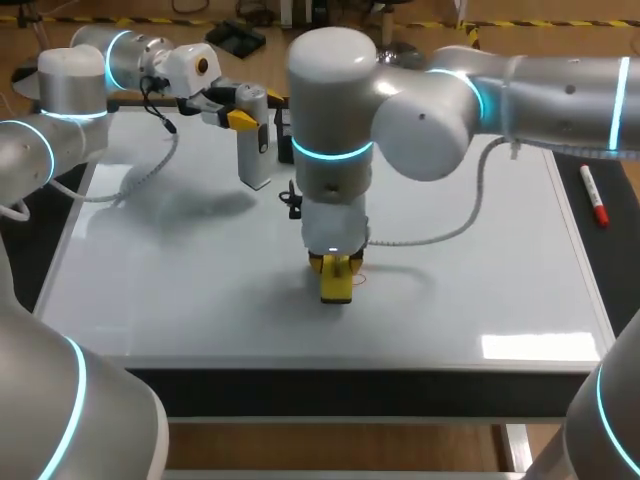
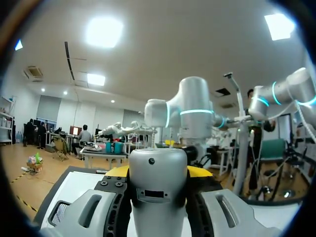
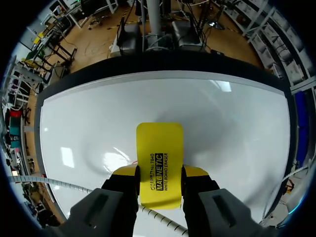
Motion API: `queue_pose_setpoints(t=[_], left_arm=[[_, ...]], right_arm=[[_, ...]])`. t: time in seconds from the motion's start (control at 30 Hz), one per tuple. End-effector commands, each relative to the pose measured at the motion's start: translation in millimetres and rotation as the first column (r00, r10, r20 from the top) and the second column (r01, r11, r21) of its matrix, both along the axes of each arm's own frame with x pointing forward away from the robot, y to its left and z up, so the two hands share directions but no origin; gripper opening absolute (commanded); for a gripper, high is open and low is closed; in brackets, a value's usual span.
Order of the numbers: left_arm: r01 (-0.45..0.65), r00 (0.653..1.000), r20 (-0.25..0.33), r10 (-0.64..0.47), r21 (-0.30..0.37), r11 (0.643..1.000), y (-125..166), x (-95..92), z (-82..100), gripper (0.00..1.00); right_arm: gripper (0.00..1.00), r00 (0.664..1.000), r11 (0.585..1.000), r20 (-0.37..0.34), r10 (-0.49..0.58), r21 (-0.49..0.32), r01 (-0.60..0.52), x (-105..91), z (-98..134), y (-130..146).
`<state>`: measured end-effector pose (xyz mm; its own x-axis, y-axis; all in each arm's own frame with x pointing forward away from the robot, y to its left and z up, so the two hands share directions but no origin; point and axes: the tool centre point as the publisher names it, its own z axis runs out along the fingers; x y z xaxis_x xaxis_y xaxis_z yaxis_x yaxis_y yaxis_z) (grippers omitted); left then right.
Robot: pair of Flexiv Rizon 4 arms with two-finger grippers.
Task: Pick up the inspection probe, press it on each red-marked spot on the whiteboard one by one, put down the probe, pick up the eraser, and wipe off all the red marks.
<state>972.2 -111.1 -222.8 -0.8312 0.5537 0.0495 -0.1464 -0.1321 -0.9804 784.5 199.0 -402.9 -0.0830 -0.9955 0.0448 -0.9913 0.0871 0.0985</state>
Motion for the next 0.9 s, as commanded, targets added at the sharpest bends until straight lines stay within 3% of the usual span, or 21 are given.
queue_pose_setpoints(t=[0.03, 0.67, 0.9], left_arm=[[0.002, 1.000, 0.000, -0.002, 0.002, 1.000, 0, 0.5, 1.5, 0.00], [0.002, 1.000, 0.000, -0.002, 0.002, 1.000, 0, 0.5, 1.5, 0.00], [0.002, 1.000, 0.000, -0.002, 0.002, 1.000, 0, 0.5, 1.5, 0.00]], right_arm=[[0.00, 1.000, 0.999, -0.008, 0.006, -0.042, -0.006, 4.9, -9, 6], [0.00, 1.000, 0.999, -0.004, 0.003, 0.038, -0.002, 10.6, -33, -5], [0.00, 1.000, 1.000, -0.017, -0.012, 0.023, 0.012, 11.6, -39, -13]])
